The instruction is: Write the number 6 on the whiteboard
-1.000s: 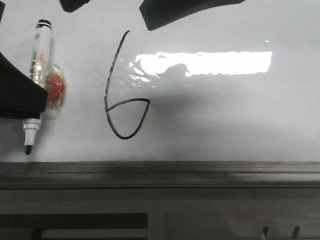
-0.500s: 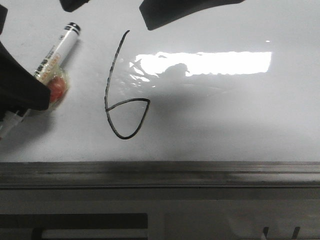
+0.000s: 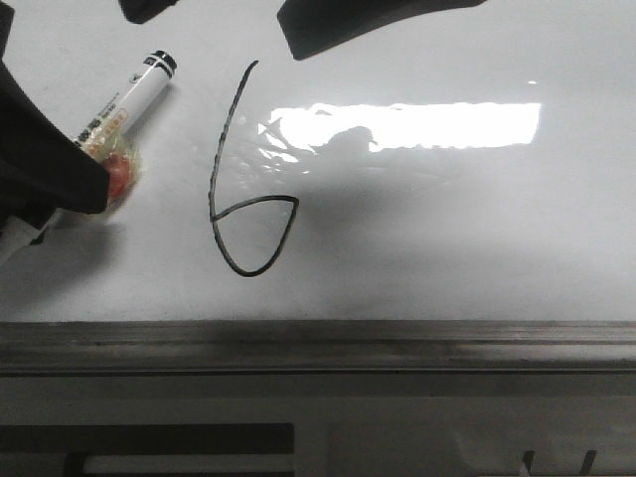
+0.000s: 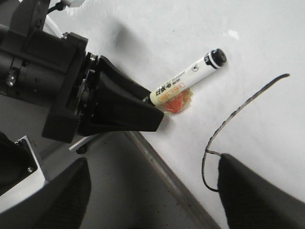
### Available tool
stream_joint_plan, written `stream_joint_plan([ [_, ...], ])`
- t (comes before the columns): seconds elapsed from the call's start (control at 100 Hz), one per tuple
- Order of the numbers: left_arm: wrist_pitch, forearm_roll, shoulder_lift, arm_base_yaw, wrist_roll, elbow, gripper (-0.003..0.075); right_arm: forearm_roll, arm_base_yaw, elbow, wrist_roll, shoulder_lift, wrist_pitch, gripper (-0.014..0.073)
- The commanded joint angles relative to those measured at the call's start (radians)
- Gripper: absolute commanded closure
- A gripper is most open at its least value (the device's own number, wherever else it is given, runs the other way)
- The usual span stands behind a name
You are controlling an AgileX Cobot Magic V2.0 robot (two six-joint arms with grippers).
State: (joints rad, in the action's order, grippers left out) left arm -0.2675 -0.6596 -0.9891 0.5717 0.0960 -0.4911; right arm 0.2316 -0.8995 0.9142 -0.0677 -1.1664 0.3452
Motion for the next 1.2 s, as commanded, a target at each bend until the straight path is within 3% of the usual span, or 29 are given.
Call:
stream_joint_plan([
  [0.0,0.046,-0.059,0.009,-0.002,-0.008,-0.027,0.0363,0.007,0.008,0.031,-0.011,0.024,-0.075,0.0093],
  [0.31,0.038,-0.204,0.007,-0.002,-0.008,-0.027,0.0363,0.007,0.008,0.031,-0.011,0.024,-0.075,0.0093],
  [0.72,-0.015,-0.202,0.013,-0.002,-0.004,-0.027,0.0363,0.007,0.008,0.031,-0.011,0.024,-0.075,0.0093],
  [1.19,-0.010,-0.127,0.185,-0.002,0.046,-0.027,0.0361,0.007,0.008,0.031,-0.011,0.024,-0.075,0.0093],
])
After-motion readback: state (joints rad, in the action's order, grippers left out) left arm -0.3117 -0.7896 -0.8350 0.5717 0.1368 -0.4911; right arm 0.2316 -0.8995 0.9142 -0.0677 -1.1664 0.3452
